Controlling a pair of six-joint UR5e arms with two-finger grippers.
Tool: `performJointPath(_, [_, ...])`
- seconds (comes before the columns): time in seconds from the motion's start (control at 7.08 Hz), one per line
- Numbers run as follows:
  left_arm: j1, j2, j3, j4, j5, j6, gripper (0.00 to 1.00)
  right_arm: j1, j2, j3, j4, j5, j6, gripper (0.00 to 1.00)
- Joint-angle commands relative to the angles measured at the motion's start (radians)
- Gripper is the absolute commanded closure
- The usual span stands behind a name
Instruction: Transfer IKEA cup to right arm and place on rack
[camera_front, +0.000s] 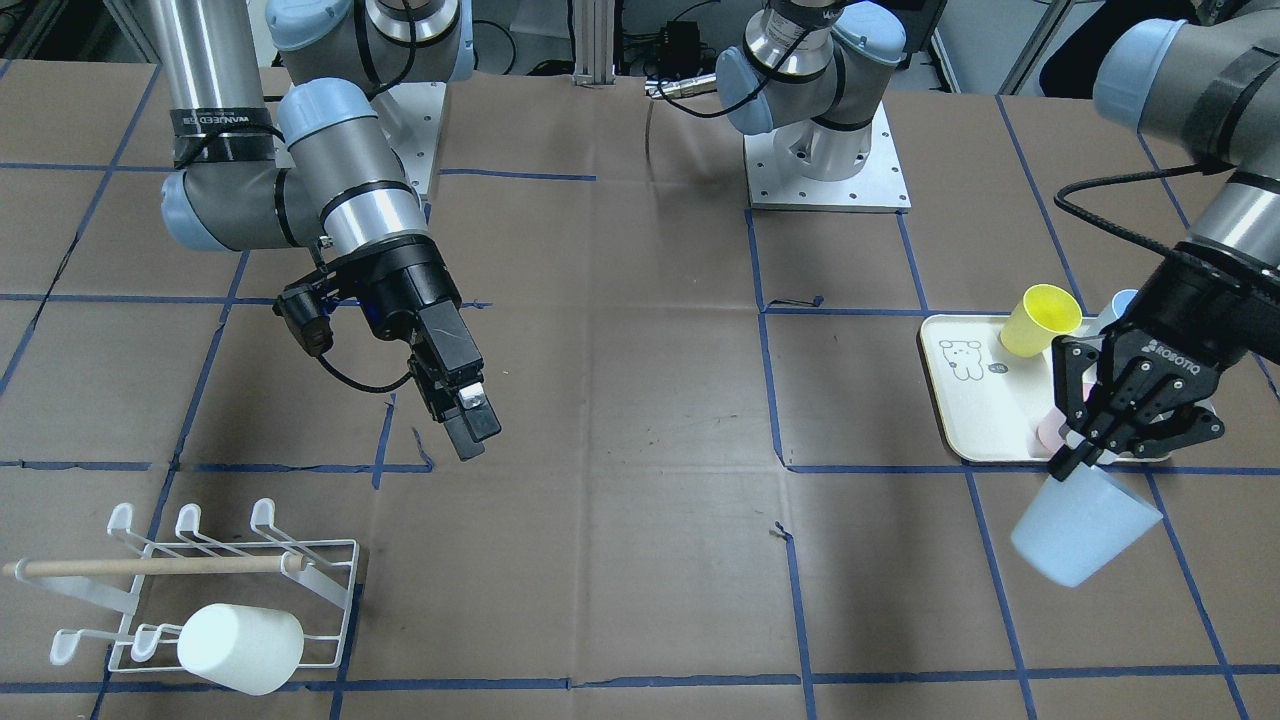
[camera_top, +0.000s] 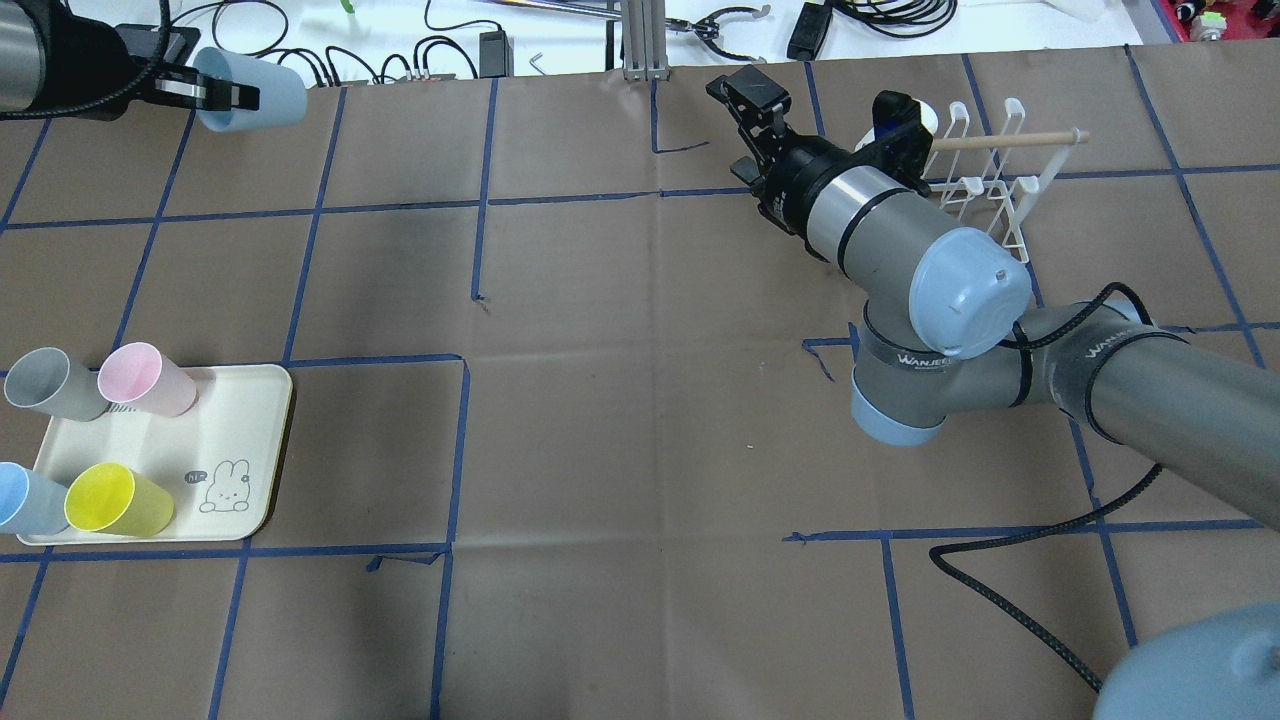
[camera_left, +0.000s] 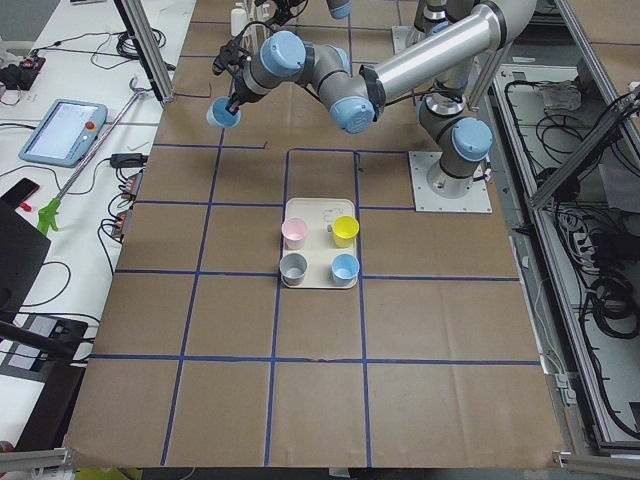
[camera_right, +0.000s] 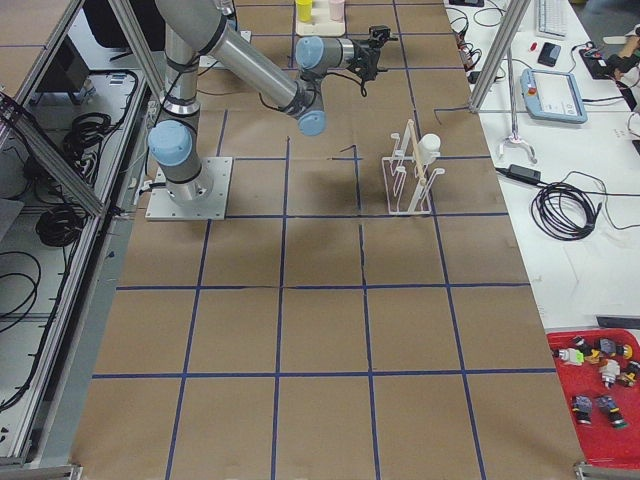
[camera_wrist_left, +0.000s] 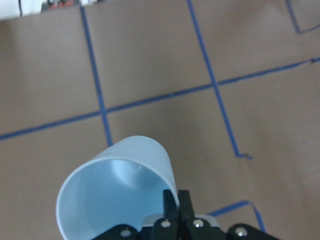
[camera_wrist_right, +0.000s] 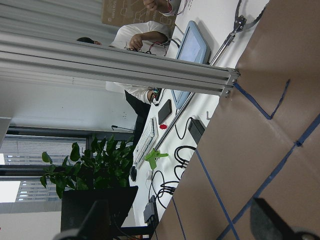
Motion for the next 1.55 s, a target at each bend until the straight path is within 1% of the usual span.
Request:
performJointPath(0.0, [-0.037, -0.056, -0.059, 0.217, -0.213, 0.085, 1.00, 0.001, -0.003, 0.003, -0.001, -0.012, 0.000, 0.00])
performJointPath(0.28, [-0.062, -0.105, -0.185, 0.480, -0.445, 0.094, 1.00, 0.001, -0.003, 0.003, 0.016, -0.014, 0.000, 0.00])
performJointPath(0.42, [-0.068, -0.145, -0.270, 0.647, -0.510, 0.094, 1.00, 0.001, -0.002, 0.003, 0.018, -0.018, -0.003, 0.00])
performJointPath(0.57, [-0.068, -0.185, -0.325, 0.788, -0.559, 0.085, 0.99, 0.001, 0.000, 0.003, 0.018, -0.017, -0.001, 0.00])
performJointPath(0.71, [-0.074, -0.208, -0.367, 0.878, -0.619, 0.080, 0.97, 0.001, 0.000, 0.004, 0.018, -0.018, 0.002, 0.00])
performJointPath(0.85, [-0.111, -0.208, -0.399, 0.924, -0.628, 0.073, 0.97, 0.001, -0.003, 0.006, 0.018, -0.006, -0.006, 0.00])
performJointPath(0.99, [-0.166, -0.196, -0.410, 0.931, -0.627, 0.071, 0.97, 0.001, -0.005, 0.006, 0.019, -0.003, -0.004, 0.00])
performJointPath(1.13, [-0.185, -0.196, -0.424, 0.943, -0.626, 0.072, 0.96, 0.003, -0.005, 0.007, 0.019, 0.028, 0.002, 0.00])
performJointPath(1.27, [-0.189, -0.196, -0.442, 0.946, -0.627, 0.072, 0.96, 0.003, -0.003, 0.007, 0.019, 0.078, 0.064, 0.00])
performJointPath(1.41, [-0.196, -0.205, -0.451, 0.949, -0.630, 0.072, 0.94, 0.003, -0.003, 0.006, 0.018, 0.083, 0.168, 0.00])
